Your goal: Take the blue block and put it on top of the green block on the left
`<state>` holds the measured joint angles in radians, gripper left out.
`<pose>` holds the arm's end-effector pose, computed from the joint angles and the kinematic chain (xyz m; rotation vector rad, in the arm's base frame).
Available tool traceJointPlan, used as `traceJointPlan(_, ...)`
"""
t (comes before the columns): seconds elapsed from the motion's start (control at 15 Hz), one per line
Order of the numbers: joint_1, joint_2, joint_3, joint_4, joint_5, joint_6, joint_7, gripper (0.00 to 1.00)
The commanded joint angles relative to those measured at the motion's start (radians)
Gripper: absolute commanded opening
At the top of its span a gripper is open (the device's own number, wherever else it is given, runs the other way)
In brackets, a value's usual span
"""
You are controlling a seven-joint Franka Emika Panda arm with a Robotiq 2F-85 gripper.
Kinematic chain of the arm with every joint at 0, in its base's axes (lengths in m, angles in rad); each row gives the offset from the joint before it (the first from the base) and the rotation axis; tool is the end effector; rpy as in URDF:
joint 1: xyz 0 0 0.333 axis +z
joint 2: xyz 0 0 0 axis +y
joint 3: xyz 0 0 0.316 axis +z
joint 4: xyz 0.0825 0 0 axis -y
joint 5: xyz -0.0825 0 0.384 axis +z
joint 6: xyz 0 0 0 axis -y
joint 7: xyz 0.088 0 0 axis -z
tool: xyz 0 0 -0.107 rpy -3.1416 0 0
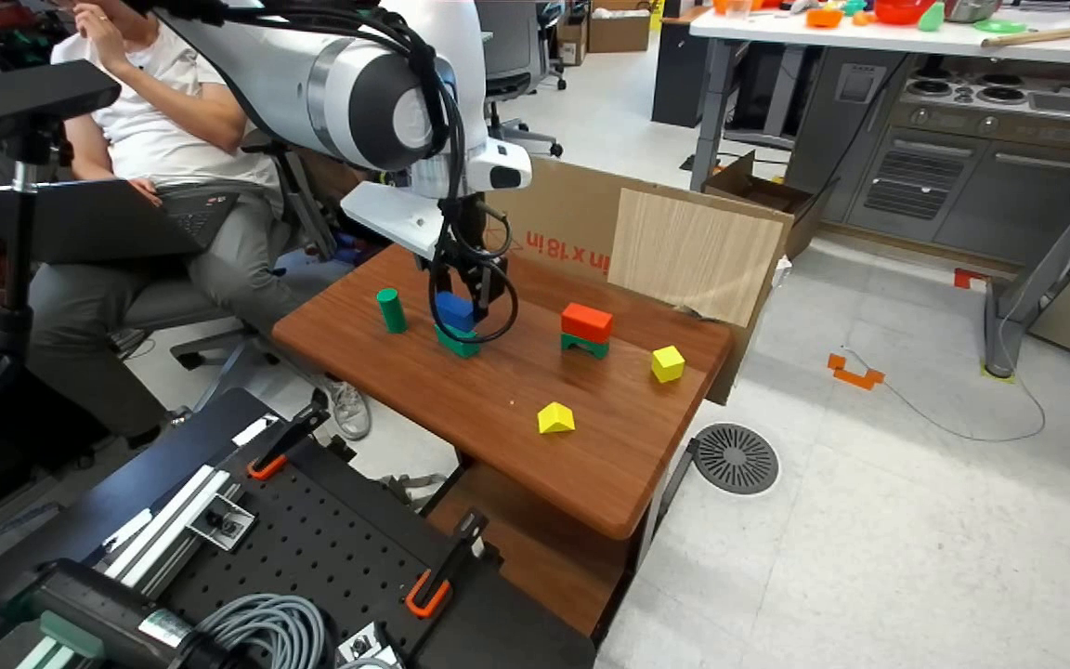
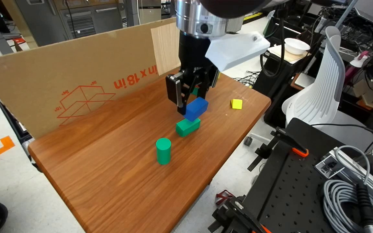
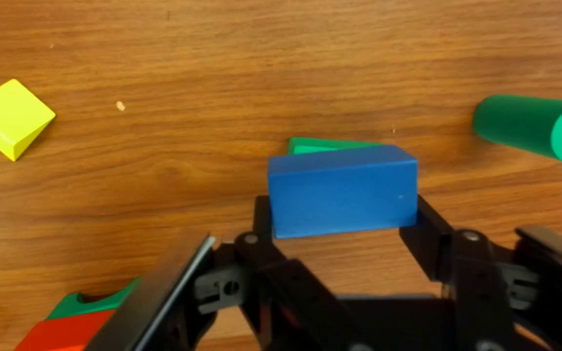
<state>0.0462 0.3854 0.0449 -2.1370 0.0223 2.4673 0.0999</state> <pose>0.5650 0.0516 0.2185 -3.1149 0.0458 0.0896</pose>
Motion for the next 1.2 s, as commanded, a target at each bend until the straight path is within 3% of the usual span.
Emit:
traceJointPlan(0.0, 0.032, -0.01, -0.027, -0.043, -0.019, 0.099, 0.081, 0.42)
traceJointPlan(1.07, 0.097, 0.023, -0.069, -0.041, -0.084, 0.115, 0.238, 0.42)
traceJointPlan(1.13, 0.099, 0.026, -0.07, -0.04, -0.088, 0.115, 0.242, 0.63)
